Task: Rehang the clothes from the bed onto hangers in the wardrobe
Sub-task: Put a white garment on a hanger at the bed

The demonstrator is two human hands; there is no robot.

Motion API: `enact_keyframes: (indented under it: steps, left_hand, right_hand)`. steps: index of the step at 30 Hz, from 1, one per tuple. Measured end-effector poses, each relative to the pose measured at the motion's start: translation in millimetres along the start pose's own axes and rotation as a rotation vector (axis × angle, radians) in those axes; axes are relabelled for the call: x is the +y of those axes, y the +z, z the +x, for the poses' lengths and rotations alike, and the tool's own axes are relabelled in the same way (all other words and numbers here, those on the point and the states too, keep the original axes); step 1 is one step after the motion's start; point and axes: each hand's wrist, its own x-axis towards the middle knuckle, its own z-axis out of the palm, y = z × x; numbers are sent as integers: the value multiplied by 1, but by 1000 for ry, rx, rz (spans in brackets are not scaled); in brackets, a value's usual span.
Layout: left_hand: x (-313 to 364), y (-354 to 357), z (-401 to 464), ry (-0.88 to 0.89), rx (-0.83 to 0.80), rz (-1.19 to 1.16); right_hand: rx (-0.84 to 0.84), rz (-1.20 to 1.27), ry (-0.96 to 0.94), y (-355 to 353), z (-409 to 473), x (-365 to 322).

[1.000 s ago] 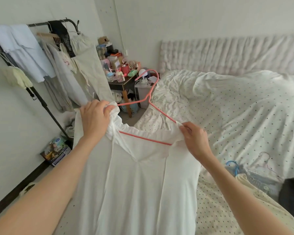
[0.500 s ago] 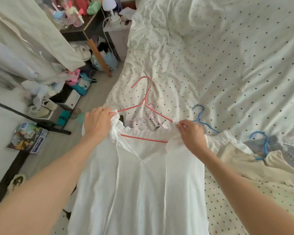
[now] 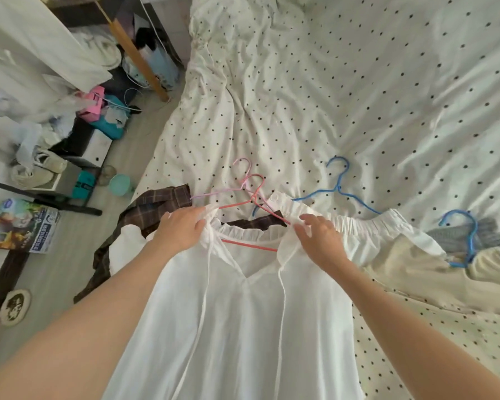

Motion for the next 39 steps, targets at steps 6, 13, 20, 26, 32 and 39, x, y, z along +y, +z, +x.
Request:
enact_keyframes:
  steps: [6,13,20,26,32,39]
  left_hand:
    - [27,-1,-56,201,262,85]
    - [86,13,-185,375,346,44]
    - [112,71,-329,517,256,-80]
    - [135,100,-428,582,195,-253]
    - [169,127,-486,890,74,-168]
    - [247,144,-533,1278,68,76]
  right_hand:
    - [163,-69,-63,-21,-52,-7]
    - [243,-97,-90,-44,-193,7]
    - [315,-192,98,-21,-380,62]
    - [429,-86,359,15,-518,73]
    - [593,64,621,43,-622,102]
    - [800,257,885,59,-735,146]
